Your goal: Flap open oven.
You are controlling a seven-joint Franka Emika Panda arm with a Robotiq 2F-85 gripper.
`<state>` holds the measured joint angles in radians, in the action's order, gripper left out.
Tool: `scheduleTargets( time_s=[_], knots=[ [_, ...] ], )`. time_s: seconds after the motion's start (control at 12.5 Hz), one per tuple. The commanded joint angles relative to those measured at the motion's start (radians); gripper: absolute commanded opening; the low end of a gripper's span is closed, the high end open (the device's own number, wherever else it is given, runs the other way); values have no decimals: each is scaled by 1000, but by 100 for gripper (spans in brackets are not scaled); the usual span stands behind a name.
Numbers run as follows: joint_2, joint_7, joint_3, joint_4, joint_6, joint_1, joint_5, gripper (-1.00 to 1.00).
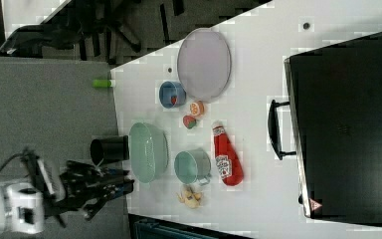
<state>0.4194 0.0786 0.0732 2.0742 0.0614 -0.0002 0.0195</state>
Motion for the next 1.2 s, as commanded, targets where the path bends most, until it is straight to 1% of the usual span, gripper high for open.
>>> scheduleTargets(
  time_s=[0.08, 0.16, 0.32, 0.72, 1.04, 1.2],
  knots=[
    [6, 7, 15, 6, -8, -13, -3, -65],
    [3, -45, 24, 20, -4, -14, 1, -65],
    [-7, -224, 51, 53, 25, -16, 16, -65],
    [-39, -655, 141, 151, 227, -39, 76, -65],
    [-97, -888, 224, 193, 396, -57, 151, -65],
    [-143, -939, 261, 195, 470, -66, 152, -65]
  ],
)
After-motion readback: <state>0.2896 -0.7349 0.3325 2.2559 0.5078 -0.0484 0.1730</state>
